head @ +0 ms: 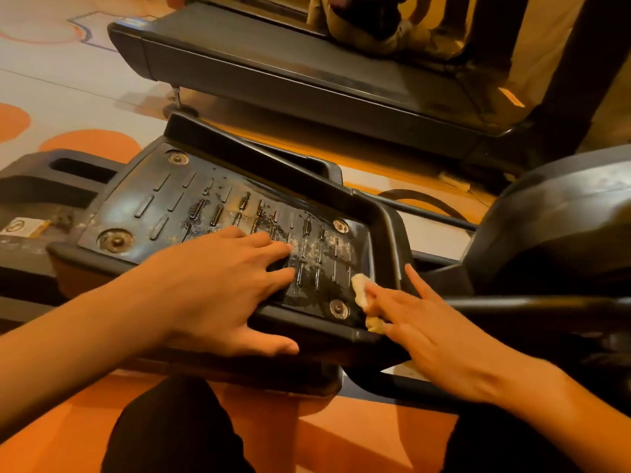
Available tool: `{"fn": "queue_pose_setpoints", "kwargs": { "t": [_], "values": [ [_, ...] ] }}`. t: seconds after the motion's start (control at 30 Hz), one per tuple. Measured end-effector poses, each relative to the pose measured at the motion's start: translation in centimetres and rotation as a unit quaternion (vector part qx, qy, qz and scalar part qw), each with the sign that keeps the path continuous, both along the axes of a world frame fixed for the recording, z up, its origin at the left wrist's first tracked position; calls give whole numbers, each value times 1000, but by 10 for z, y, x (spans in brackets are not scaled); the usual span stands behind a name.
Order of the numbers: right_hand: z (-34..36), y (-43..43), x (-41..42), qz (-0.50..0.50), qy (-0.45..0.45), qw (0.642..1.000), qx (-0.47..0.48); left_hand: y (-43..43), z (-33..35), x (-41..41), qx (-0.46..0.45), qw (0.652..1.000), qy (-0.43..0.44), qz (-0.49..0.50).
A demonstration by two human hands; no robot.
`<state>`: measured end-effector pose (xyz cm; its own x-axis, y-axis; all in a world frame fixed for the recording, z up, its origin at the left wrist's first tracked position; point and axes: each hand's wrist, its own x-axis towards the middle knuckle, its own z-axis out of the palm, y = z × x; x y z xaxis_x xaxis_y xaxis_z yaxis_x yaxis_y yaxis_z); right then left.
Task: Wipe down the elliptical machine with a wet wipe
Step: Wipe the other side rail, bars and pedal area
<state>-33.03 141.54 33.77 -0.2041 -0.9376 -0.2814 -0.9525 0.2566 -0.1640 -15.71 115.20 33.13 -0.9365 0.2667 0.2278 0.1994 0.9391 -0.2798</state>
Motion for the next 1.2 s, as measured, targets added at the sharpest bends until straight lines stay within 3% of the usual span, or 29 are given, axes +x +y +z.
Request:
{"fn": "queue_pose_setpoints", "kwargs": {
  "t": [0.07,0.17,0.33,0.47,0.83,0.97,1.2],
  "values": [
    [-8,12,3,31,22,999,-10,0,0,0,4,1000,2,-3],
    [1,17,8,-50,-49,996,-50,0,0,0,3,1000,3,-3],
    [11,9,9,8,21,997,80,0,3,1,18,1000,-1,3],
    [15,-2,10,0,46,994,95,2,4,4,15,1000,9,12],
    [-6,-53,-62,19,155,987,48,-1,7,3,28,999,-18,26],
    [4,-42,-67,27,181,983,-10,-2,9,3,16,1000,-6,19],
    [15,-47,-88,75,150,982,88,1,7,8,-2,999,-4,36]
  ]
}}
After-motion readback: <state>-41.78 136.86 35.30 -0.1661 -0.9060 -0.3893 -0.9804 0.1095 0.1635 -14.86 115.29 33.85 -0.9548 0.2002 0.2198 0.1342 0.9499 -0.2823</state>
